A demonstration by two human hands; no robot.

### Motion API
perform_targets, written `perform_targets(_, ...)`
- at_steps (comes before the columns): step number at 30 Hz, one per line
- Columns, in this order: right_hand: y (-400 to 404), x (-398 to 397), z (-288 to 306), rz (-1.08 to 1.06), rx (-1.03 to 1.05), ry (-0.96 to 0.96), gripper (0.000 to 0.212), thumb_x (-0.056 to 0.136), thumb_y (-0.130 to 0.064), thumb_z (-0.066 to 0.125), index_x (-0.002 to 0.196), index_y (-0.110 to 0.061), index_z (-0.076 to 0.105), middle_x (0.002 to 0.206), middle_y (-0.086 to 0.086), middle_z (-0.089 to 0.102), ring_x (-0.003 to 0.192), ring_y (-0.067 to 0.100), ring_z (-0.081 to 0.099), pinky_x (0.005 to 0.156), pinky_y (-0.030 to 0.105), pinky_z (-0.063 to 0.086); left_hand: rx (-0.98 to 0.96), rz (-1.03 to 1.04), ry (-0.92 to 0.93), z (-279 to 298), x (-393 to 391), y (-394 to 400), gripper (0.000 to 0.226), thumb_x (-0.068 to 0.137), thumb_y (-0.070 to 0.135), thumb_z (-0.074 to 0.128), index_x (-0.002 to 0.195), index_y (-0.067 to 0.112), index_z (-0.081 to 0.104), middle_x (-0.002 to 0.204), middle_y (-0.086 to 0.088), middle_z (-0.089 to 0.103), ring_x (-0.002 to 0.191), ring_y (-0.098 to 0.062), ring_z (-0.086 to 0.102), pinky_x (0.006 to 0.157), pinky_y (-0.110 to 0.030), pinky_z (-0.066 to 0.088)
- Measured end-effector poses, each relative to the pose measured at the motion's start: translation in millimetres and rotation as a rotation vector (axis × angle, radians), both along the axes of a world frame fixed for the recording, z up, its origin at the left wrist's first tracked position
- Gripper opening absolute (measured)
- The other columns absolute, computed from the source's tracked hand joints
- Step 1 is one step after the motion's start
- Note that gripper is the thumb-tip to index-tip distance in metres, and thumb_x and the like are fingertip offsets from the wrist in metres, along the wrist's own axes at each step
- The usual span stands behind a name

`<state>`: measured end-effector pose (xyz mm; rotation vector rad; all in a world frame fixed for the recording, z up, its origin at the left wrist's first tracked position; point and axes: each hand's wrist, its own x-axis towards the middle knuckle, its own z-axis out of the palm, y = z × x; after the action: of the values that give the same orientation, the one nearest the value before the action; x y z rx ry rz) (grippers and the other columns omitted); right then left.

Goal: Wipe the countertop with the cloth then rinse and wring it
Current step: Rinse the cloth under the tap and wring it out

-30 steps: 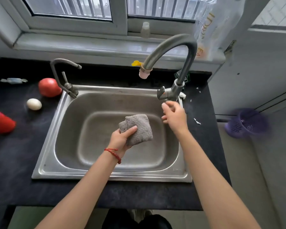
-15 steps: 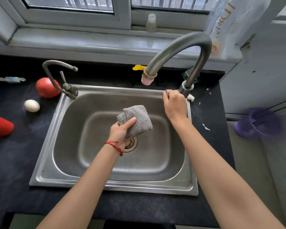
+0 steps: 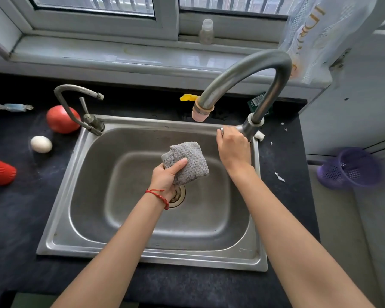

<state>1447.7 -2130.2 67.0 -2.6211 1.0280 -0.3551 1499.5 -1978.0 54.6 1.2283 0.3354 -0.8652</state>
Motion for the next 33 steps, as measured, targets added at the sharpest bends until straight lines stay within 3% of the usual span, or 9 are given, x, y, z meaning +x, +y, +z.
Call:
perform_targets(5, 1.0, 0.0, 1.6, 0.009, -0.005, -0.018, 0.034, 0.098, -0.021, 0.036, 0.100, 0.005, 0.057, 0.104, 0.025, 0.063, 0.089, 0.043, 0.061, 0.069, 0.043, 0.047, 0.004, -0.013, -0.002, -1.4, 0.1, -3.0, 0.012, 0.081, 0.000, 0.063, 0.085, 0.011, 0.061, 0.085, -0.006, 0.066, 0.062, -0.009, 0.068, 0.054, -0.023, 0.059)
perform_targets(18, -1.6, -1.3, -5.0, 0.055, 0.004, -0.010, 0.034, 0.097, -0.025, 0.039, 0.106, 0.003, 0.056, 0.103, 0.024, 0.062, 0.089, 0.042, 0.061, 0.068, 0.042, 0.046, -0.007, -0.021, -0.017, -5.3, 5.8, -8.7, 0.012, 0.080, 0.002, 0.064, 0.087, 0.012, 0.062, 0.086, -0.005, 0.066, 0.070, -0.014, 0.067, 0.061, -0.028, 0.059)
perform_targets(22, 3.3, -7.0, -3.2, -0.071, 0.234, -0.222, 0.038, 0.092, -0.027, 0.051, 0.121, -0.002, 0.051, 0.096, 0.016, 0.067, 0.093, 0.032, 0.060, 0.080, 0.042, 0.045, 0.000, -0.023, -0.022, -6.6, 6.6, -9.1, 0.014, 0.080, 0.003, 0.065, 0.091, 0.010, 0.061, 0.089, -0.007, 0.066, 0.077, -0.018, 0.065, 0.064, -0.029, 0.058)
perform_targets(25, 27.7, -19.7, -5.5, -0.262, 0.351, -0.456, 0.023, 0.089, -0.027, 0.053, 0.105, -0.010, 0.054, 0.075, 0.005, 0.061, 0.074, 0.023, 0.057, 0.072, 0.039, 0.047, 0.019, -0.038, -0.053, -8.5, 7.8, -8.0, 0.012, 0.080, 0.006, 0.065, 0.090, 0.012, 0.061, 0.090, -0.006, 0.066, 0.081, -0.019, 0.065, 0.064, -0.031, 0.059)
perform_targets(27, 48.6, -21.4, -12.9, -0.209, 0.456, -0.422, 0.019, 0.090, -0.030, 0.050, 0.099, -0.013, 0.055, 0.086, 0.004, 0.059, 0.079, 0.020, 0.056, 0.077, 0.040, 0.048, 0.011, -0.040, -0.076, -10.4, 8.3, -7.7, 0.009, 0.083, 0.008, 0.063, 0.089, 0.013, 0.061, 0.090, -0.006, 0.066, 0.081, -0.020, 0.065, 0.063, -0.031, 0.059)
perform_targets(30, 73.9, -12.4, -25.7, -0.010, 0.691, -0.238, 0.045, 0.087, -0.046, 0.050, 0.121, -0.016, 0.050, 0.116, 0.005, 0.049, 0.108, 0.019, 0.051, 0.093, 0.036, 0.042, 0.037, -0.068, -0.133, -13.3, 8.5, -5.3, 0.005, 0.087, 0.015, 0.058, 0.091, 0.015, 0.061, 0.090, -0.008, 0.066, 0.079, -0.019, 0.065, 0.058, -0.027, 0.060)
perform_targets(33, 79.9, -1.3, -32.1, -0.032, 0.831, -0.139, 0.066, 0.077, -0.063, 0.052, 0.125, -0.019, 0.042, 0.123, 0.005, 0.046, 0.115, 0.021, 0.049, 0.096, 0.038, 0.042, 0.096, -0.132, -0.211, -16.0, 9.0, -1.0, 0.016, 0.093, 0.021, 0.049, 0.085, 0.013, 0.060, 0.080, -0.008, 0.065, 0.060, -0.006, 0.066, 0.046, -0.022, 0.055)
